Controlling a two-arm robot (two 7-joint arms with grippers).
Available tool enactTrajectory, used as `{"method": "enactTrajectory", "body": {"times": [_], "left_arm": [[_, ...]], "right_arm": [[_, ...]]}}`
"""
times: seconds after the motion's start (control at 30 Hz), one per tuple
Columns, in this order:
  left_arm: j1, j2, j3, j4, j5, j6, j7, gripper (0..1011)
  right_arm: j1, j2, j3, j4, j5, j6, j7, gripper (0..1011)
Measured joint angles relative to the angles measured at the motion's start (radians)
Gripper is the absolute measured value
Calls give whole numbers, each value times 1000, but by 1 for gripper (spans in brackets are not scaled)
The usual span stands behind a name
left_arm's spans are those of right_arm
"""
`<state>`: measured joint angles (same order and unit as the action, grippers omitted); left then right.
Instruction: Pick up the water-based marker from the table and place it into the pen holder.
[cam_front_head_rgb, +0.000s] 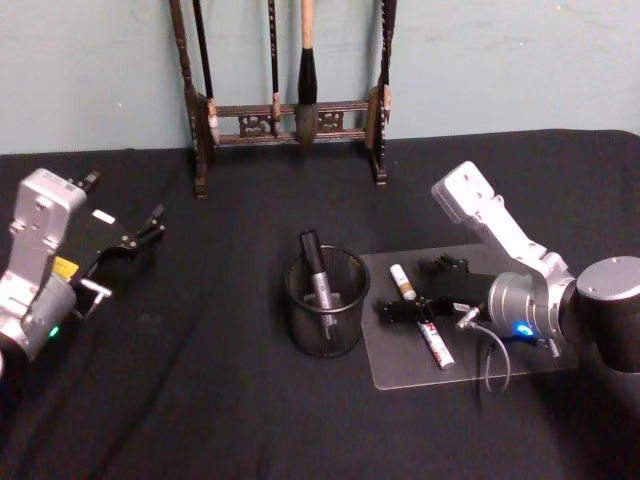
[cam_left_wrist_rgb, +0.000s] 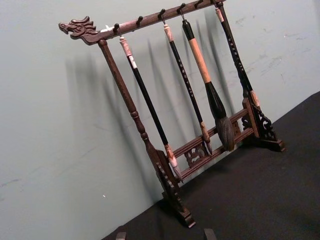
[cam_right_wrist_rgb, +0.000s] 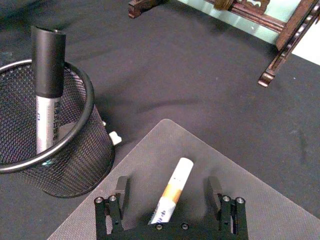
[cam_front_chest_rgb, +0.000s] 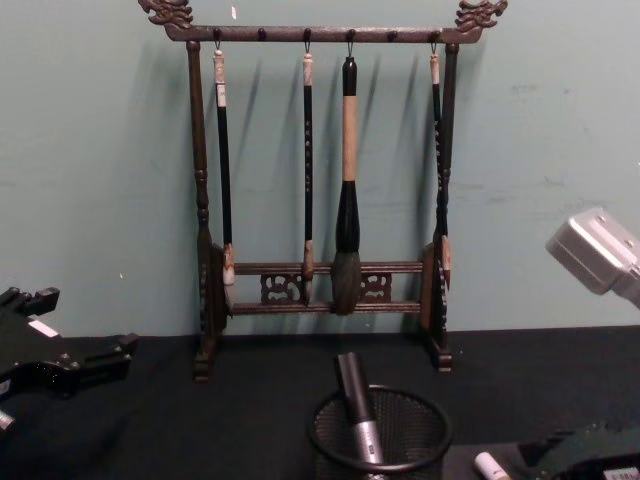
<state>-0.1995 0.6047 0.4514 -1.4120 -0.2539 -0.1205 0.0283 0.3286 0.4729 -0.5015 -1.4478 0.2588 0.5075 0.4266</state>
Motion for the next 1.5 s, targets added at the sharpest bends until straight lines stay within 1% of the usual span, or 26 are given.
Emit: {"method": "enactTrajectory", "body": {"times": [0.73, 1.1, 1.2, 1.23, 1.3, 1.33, 1.37, 1.43, 1.47, 1.5], "left_arm": [[0, 0, 0, 0, 0, 0, 0, 1002], [0, 0, 0, 0, 0, 0, 0, 1001], [0, 0, 0, 0, 0, 0, 0, 1001], [0, 0, 0, 0, 0, 0, 0, 1001], [0, 0, 0, 0, 0, 0, 0, 1001], [0, 0, 0, 0, 0, 0, 0, 1001], [0, 0, 0, 0, 0, 0, 0, 1001], [0, 0, 0, 0, 0, 0, 0, 1001], [0, 0, 0, 0, 0, 0, 0, 1001], [0, 0, 0, 0, 0, 0, 0, 1001]], "right_arm": [[-15, -17, 17, 8, -28, 9, 15, 1002], [-15, -17, 17, 7, -27, 9, 14, 1003], [-15, -17, 17, 7, -27, 8, 14, 953], [-15, -17, 17, 7, -27, 8, 14, 912], [-15, -17, 17, 7, -26, 8, 14, 883], [-15, -17, 17, 7, -26, 8, 14, 836], [-15, -17, 17, 7, -26, 8, 14, 814], [-14, -17, 17, 7, -26, 8, 14, 787], [-14, -17, 17, 7, -25, 8, 14, 722], [-14, -17, 17, 7, -25, 8, 14, 705]]}}
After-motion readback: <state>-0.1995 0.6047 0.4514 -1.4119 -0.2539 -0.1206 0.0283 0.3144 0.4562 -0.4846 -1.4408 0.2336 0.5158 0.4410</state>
